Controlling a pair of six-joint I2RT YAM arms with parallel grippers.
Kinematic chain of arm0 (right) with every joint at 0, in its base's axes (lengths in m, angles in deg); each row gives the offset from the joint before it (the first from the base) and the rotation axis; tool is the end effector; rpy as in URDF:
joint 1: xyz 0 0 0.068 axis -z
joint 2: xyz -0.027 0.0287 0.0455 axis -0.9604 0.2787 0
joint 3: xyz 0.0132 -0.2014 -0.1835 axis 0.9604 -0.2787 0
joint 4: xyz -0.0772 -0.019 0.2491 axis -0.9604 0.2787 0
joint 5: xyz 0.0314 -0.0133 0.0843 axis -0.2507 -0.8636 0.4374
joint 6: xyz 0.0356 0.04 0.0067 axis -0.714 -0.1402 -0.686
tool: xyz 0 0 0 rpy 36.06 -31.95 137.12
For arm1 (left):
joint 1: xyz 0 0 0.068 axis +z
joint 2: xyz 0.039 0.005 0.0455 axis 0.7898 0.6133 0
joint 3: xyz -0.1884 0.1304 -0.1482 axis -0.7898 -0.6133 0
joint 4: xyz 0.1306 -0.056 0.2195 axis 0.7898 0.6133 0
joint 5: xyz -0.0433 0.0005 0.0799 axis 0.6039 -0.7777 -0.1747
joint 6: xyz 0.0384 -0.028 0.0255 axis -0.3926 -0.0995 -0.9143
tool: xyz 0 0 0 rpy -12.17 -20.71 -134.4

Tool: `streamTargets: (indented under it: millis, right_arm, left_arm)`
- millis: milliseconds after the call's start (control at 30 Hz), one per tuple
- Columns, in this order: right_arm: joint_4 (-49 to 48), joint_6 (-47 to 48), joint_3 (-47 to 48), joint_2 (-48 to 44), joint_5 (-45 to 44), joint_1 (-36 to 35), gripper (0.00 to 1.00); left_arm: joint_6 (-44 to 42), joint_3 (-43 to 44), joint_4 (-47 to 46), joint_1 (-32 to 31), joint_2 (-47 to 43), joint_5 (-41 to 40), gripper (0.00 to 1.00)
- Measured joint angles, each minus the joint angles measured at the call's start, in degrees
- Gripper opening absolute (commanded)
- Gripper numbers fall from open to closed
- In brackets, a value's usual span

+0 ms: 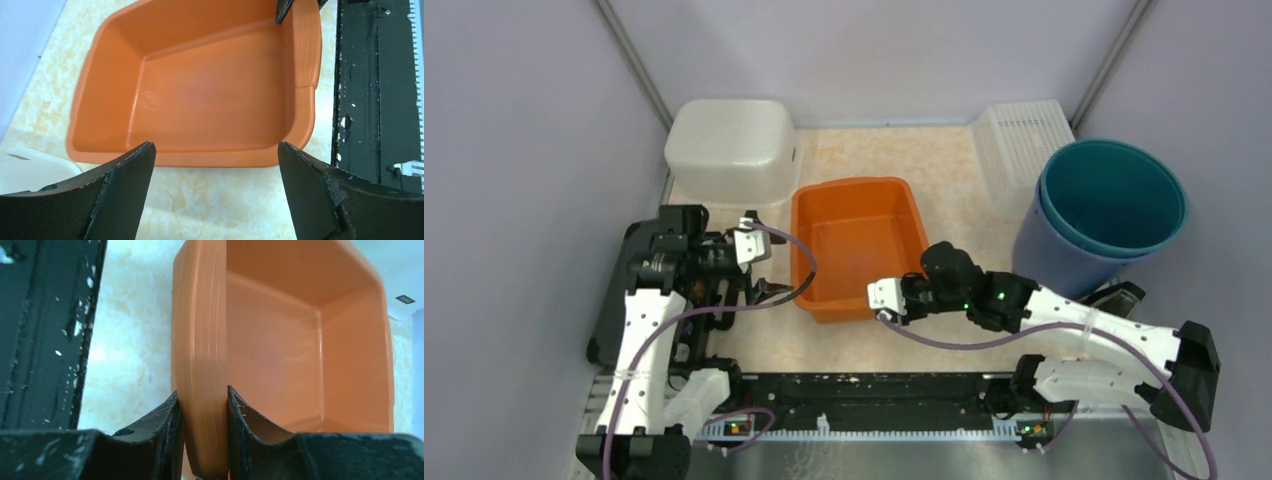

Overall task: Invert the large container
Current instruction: Turn the container upside down at the center of the board.

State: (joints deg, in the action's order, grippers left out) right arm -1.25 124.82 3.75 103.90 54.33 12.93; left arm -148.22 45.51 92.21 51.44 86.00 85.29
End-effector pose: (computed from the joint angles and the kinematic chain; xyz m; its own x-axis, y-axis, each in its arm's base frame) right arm 0.1037 0.2042 0.2749 0.4132 -0.5718 -0.7087 -0.8936 -0.1046 -0.4365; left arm 0.1479 -0.0338 0.3359 0.1064 0.3920 -0.9138 0.9601 0.1984 0.1969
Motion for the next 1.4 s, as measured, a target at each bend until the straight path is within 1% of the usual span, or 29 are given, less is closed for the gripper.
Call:
streamTargets:
  millis: [267, 467, 633, 933, 1133, 1233, 1400]
  right_arm:
    - [4.2, -5.1, 4.9, -2.8, 10.9, 6.9, 0.0]
    - [7.2, -10.0, 10.0, -2.4, 17.4, 10.3, 0.0]
    - [7.5, -15.8, 14.4, -0.3, 23.1, 13.9, 0.0]
    - [1.7, -28.3, 17.0, 3.4, 32.1, 21.7, 0.0]
    - [-2.9, -36.6, 17.9, 4.7, 36.1, 24.9, 0.0]
    - [-5.0, -40.9, 19.0, 5.5, 37.9, 25.7, 0.0]
    - [-7.9, -47.3, 19.8, 5.9, 40.5, 26.4, 0.0]
  left_arm:
    - [-4.3, 9.5, 5.6, 0.0, 2.9, 2.7, 0.99]
    - [-7.3, 16.0, 9.6, 0.0, 4.0, 6.6, 0.99]
    - [-9.3, 18.7, 12.9, 0.0, 4.2, 9.5, 0.99]
    - [-9.9, 23.6, 15.3, 0.0, 3.7, 12.7, 0.99]
    - [-9.7, 25.1, 15.5, 0.0, 3.0, 14.3, 0.99]
    - [-8.0, 25.1, 15.0, 0.1, 2.6, 15.0, 0.99]
    - [-2.0, 25.0, 10.2, 0.0, 2.7, 16.5, 0.99]
